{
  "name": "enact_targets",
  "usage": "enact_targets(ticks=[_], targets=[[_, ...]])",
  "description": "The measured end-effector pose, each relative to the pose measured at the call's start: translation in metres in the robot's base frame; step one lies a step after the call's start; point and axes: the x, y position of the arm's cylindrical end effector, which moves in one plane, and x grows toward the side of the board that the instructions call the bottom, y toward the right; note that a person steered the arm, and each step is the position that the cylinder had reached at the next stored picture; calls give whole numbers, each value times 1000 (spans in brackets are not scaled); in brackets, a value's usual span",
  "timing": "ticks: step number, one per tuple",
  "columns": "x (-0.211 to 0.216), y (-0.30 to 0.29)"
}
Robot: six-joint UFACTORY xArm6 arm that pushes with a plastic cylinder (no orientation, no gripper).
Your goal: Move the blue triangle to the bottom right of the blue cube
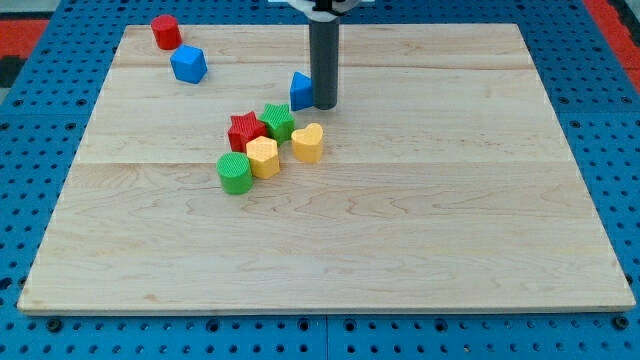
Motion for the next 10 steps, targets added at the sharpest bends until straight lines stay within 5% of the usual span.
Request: enact_targets(ticks=[4,6,10], targets=[[-43,-28],[-28,-86],[-49,-49]])
